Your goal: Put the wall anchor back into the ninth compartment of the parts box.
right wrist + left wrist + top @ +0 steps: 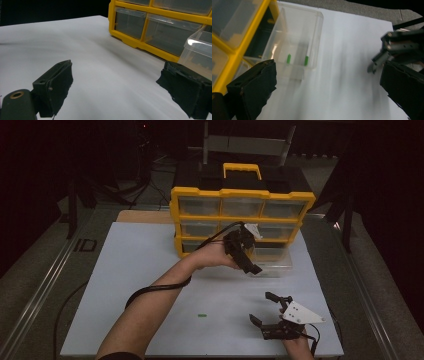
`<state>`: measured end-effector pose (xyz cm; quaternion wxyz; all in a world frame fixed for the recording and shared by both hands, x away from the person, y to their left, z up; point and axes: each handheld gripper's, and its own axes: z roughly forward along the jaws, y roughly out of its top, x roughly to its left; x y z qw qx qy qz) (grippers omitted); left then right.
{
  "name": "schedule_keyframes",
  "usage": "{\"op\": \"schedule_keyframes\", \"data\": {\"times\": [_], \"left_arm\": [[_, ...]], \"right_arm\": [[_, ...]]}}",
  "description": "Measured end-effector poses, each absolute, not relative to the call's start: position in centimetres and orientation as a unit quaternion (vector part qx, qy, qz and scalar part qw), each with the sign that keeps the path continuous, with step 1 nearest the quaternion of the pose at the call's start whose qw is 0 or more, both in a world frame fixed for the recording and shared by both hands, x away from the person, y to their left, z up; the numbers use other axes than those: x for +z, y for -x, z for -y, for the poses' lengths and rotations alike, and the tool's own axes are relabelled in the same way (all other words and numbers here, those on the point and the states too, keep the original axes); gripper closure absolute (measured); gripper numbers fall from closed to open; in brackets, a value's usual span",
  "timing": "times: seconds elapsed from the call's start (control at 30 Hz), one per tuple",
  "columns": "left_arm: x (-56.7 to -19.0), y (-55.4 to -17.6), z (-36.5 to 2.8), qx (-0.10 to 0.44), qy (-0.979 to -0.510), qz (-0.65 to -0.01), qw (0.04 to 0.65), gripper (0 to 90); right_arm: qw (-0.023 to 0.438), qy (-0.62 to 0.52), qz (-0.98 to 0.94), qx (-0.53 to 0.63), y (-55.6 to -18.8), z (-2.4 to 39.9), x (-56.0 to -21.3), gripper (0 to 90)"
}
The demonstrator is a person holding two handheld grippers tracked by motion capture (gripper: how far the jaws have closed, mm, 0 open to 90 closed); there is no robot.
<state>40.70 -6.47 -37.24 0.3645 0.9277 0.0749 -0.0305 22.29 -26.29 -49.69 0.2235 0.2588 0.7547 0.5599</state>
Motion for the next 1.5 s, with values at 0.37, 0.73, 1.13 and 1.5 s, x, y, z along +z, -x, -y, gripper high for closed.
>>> {"op": "schedule_keyframes", "data": {"times": [0.37, 0.73, 1.13, 1.5], "left_arm": [[-37.4, -39.1, 3.3, -0.029, -0.925, -0.075, 0.370, 1.4], [-38.7, -37.0, 0.6, -0.030, -0.927, -0.075, 0.367, 1.4], [-40.8, -35.2, -2.3, -0.038, -0.927, -0.078, 0.366, 1.5], [-42.7, -33.7, -4.1, -0.046, -0.926, -0.086, 0.365, 2.3]], "right_arm": [[0.224, -0.256, -0.757, 0.559, -22.4, 26.2, -49.8, 9.9], [0.227, -0.256, -0.755, 0.558, -22.3, 26.3, -49.7, 9.9], [0.226, -0.257, -0.756, 0.558, -22.3, 26.3, -49.7, 10.0], [0.228, -0.257, -0.756, 0.557, -22.3, 26.3, -49.7, 9.9]]}}
